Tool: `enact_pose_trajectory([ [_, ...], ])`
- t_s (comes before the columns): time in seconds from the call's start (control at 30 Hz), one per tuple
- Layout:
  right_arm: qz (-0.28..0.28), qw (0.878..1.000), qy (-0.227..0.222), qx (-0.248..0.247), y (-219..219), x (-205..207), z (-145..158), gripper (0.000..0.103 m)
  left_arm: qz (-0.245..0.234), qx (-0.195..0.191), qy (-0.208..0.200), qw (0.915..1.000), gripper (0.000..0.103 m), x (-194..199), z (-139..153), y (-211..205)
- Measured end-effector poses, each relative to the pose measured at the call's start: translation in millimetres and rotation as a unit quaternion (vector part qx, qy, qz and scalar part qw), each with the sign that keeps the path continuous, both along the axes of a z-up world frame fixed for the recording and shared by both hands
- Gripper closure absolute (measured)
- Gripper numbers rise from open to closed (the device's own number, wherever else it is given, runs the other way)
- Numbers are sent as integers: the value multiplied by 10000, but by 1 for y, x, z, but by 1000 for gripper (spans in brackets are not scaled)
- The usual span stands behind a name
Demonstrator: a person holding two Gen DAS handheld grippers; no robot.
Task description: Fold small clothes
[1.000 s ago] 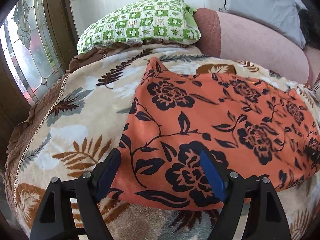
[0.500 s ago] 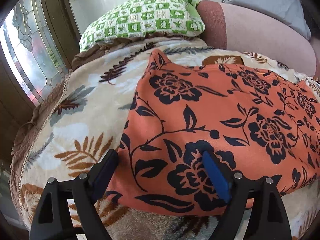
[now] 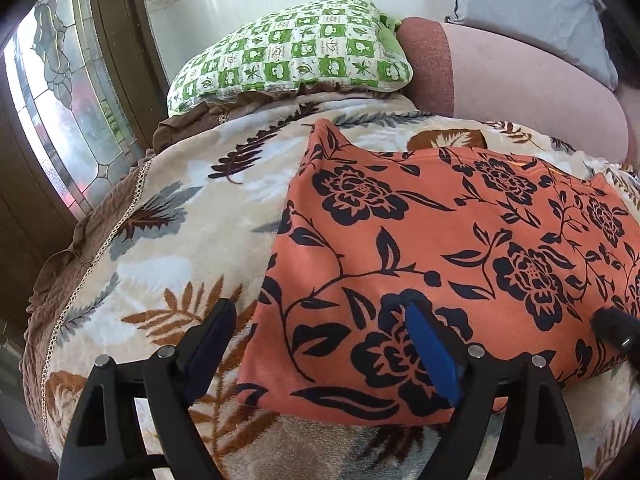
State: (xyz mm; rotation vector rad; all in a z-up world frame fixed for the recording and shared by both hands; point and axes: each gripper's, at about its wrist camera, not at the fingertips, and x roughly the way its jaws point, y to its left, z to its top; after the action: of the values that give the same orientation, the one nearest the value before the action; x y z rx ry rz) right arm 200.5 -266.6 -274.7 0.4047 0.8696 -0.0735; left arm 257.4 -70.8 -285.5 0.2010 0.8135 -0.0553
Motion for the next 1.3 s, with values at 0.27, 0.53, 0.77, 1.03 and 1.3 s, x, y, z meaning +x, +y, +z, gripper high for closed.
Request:
enact_pose_trajectory([
  [0.27,7,9993,376,-3,12,10,-26,69,-44,-64,-49,10000,16,0,2,-3],
  [0.53,63,9994,339,92,10,9,-27,68,-47,-28,-57,10000,16,-4,2,-4],
  [0.77,-141,9944,-67,1048,-18,-23,-15,64,17,-330,58,9994,16,-15,6,16],
  [1.03,-367,9926,-417,1083,-28,-57,0,33,-85,-1758,1113,9781,16,-56,-13,33],
  [1.3,-534,9771,-313,2035,-41,-71,-14,33,113,-2452,1355,9599,16,-35,-23,31],
])
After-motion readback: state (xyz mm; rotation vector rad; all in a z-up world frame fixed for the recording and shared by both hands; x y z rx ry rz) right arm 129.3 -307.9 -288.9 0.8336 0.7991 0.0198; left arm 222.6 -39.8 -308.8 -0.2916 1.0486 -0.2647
